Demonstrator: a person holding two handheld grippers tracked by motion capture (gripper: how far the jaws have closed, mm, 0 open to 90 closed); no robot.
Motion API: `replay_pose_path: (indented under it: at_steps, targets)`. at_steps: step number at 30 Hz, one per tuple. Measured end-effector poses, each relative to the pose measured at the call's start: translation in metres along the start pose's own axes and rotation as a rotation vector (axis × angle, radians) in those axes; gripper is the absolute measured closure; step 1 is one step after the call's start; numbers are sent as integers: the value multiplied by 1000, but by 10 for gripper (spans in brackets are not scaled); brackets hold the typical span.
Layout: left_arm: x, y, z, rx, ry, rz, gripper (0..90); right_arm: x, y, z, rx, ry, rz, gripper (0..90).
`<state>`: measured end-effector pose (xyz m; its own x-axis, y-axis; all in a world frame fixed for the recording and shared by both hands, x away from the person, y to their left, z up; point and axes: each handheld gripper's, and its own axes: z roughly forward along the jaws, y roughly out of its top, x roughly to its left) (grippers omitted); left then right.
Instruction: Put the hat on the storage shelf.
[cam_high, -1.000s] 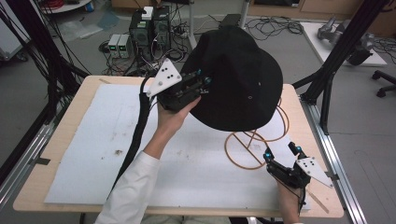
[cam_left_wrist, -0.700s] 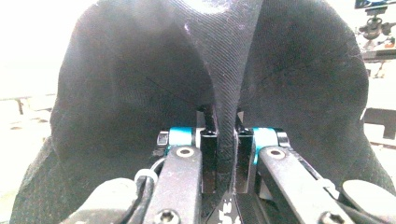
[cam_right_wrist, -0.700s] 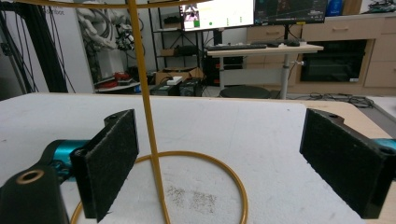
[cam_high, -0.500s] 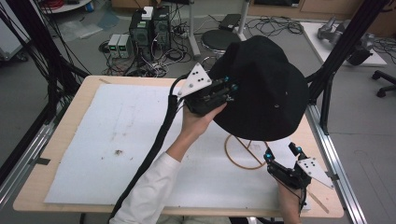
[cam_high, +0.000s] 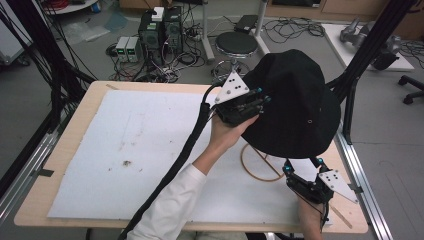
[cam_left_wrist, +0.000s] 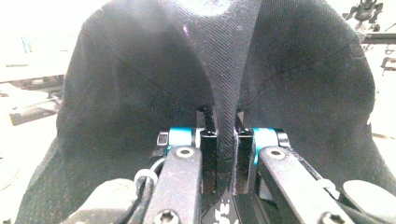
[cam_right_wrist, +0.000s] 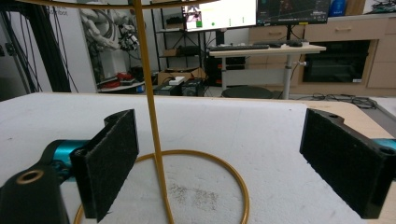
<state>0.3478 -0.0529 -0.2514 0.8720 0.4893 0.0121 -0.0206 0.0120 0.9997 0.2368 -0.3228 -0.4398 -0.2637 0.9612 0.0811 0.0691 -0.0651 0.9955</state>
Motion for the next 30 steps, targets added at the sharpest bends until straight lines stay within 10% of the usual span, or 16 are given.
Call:
replay_pose_path:
  at_steps: [16, 30]
  targets:
    - [-13, -16, 10, 155, -1, 53, 855, -1, 0, -1, 1, 0, 4, 108]
    - [-12, -23, 2, 125, -7, 33, 810, -1, 0, -1, -4, -1, 10, 108]
